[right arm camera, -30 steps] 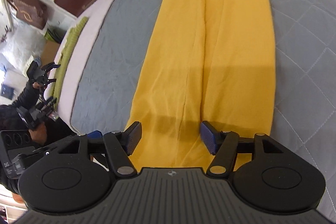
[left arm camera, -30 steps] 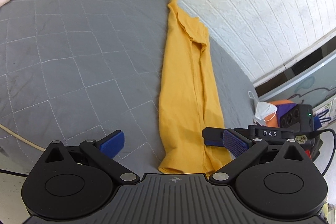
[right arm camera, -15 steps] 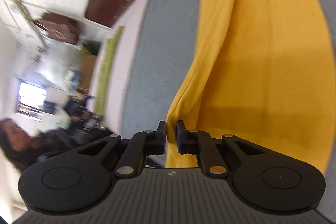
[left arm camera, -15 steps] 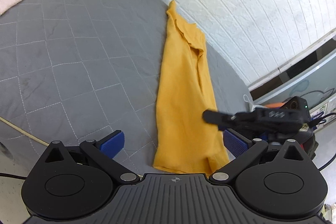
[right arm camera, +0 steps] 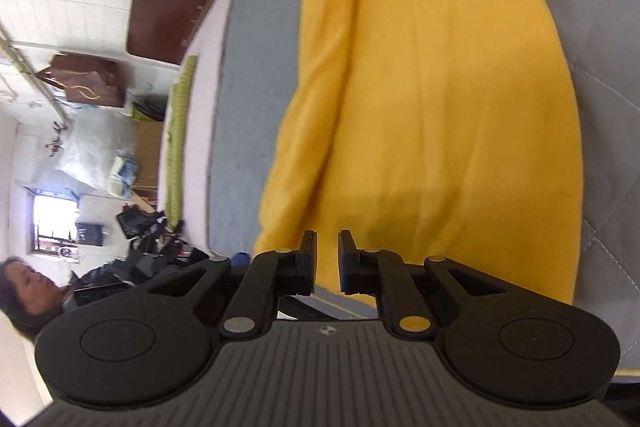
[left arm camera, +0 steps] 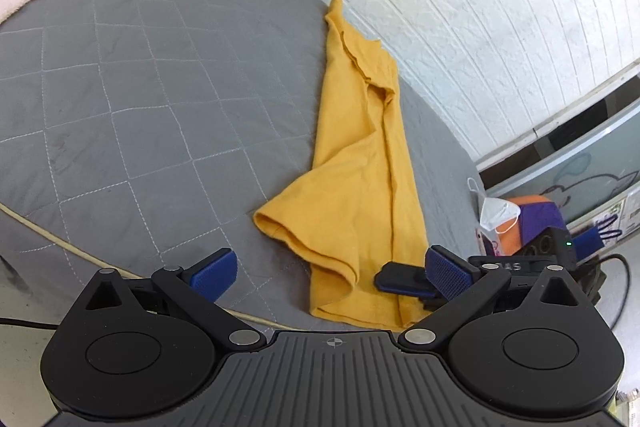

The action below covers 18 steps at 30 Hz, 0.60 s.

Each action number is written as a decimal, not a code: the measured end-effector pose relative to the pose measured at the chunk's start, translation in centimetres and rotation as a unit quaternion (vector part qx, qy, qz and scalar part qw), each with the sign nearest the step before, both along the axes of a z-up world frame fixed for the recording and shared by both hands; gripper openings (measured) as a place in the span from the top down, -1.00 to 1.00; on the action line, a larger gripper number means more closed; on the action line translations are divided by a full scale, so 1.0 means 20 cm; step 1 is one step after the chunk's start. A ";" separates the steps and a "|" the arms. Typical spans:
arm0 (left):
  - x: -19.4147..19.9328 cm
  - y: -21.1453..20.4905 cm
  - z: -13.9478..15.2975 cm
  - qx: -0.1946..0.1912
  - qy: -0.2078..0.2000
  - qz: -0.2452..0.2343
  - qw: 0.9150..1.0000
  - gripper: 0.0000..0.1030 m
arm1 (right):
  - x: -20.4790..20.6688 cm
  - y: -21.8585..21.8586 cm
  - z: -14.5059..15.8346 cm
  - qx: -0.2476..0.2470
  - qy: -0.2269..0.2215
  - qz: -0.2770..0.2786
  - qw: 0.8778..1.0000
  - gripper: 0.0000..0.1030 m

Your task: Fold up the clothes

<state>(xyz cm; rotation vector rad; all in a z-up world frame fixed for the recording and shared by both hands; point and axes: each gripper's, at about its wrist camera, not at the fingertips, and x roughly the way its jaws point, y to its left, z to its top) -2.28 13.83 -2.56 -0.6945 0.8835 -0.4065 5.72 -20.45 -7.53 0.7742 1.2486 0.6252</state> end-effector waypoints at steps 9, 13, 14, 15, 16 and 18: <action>-0.01 0.11 -0.04 -0.065 0.026 0.044 0.997 -1.00 | -0.17 0.33 0.35 -0.173 -0.268 0.138 0.938 -0.44; -0.03 0.18 -0.02 -0.077 0.019 0.071 0.994 -1.00 | -0.43 0.60 0.35 -0.308 -0.442 0.228 0.811 -0.54; -0.03 0.19 -0.02 -0.080 0.016 0.075 0.994 -1.00 | -0.50 0.65 0.33 -0.339 -0.478 0.245 0.772 -0.54; -0.04 0.20 -0.01 -0.081 0.013 0.077 0.994 -1.00 | -0.56 0.70 0.29 -0.366 -0.508 0.261 0.734 -0.54; -0.04 0.21 0.00 -0.080 0.010 0.078 0.994 -1.00 | -0.60 0.75 0.26 -0.384 -0.529 0.279 0.703 -0.54; -0.05 0.22 0.01 -0.080 0.006 0.078 0.994 -1.00 | -0.64 0.82 0.20 -0.403 -0.542 0.308 0.670 -0.53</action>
